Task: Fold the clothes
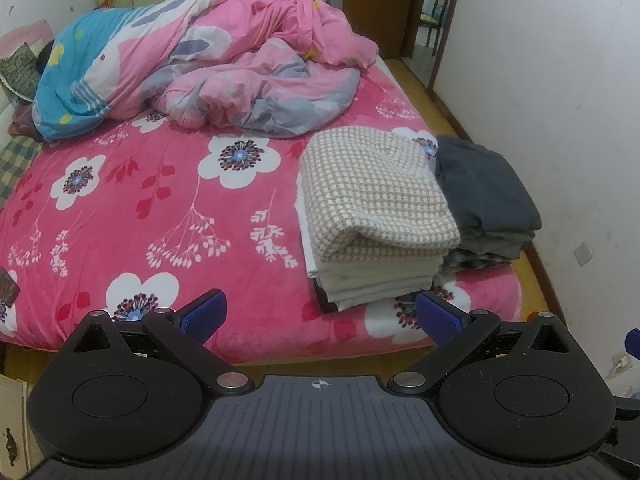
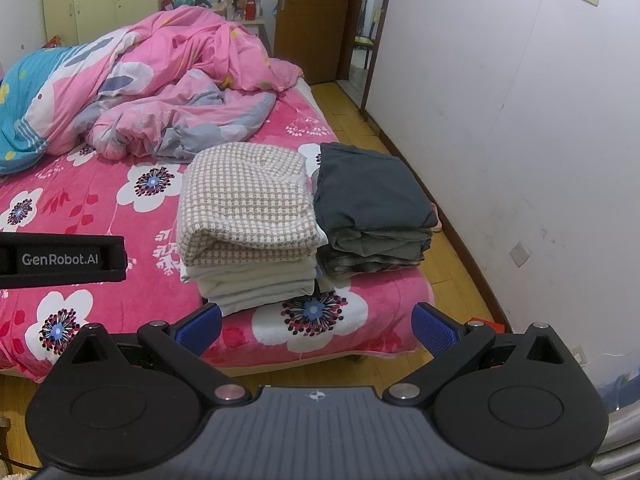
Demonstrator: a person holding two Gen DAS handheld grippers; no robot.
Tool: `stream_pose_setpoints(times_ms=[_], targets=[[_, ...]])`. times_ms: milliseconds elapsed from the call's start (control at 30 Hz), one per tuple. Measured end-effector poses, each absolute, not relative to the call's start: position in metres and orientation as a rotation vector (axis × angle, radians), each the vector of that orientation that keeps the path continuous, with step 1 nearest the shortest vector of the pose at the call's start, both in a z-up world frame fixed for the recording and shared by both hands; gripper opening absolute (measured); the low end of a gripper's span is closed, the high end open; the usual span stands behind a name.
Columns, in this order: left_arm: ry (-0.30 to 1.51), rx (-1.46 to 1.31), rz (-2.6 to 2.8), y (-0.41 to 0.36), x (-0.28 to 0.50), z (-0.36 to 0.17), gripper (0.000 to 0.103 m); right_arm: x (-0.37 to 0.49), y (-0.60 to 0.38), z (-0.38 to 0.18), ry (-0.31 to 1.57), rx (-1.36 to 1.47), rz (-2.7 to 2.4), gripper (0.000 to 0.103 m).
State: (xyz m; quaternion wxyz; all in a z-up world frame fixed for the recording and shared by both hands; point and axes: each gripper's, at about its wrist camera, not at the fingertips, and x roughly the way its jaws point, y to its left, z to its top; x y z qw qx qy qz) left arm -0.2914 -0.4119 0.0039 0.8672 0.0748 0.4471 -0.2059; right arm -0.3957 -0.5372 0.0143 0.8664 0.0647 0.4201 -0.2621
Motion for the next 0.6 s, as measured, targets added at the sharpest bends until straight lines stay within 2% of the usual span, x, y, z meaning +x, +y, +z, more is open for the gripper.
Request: stream_pose_setpoints(times_ms=[600], targets=[[0.936,0.161,-0.434,-0.4090,-0.2892,0.0033,0.102,-0.3914,-0.5392,0.0135,0.877,0.143,-0.551,0.103]])
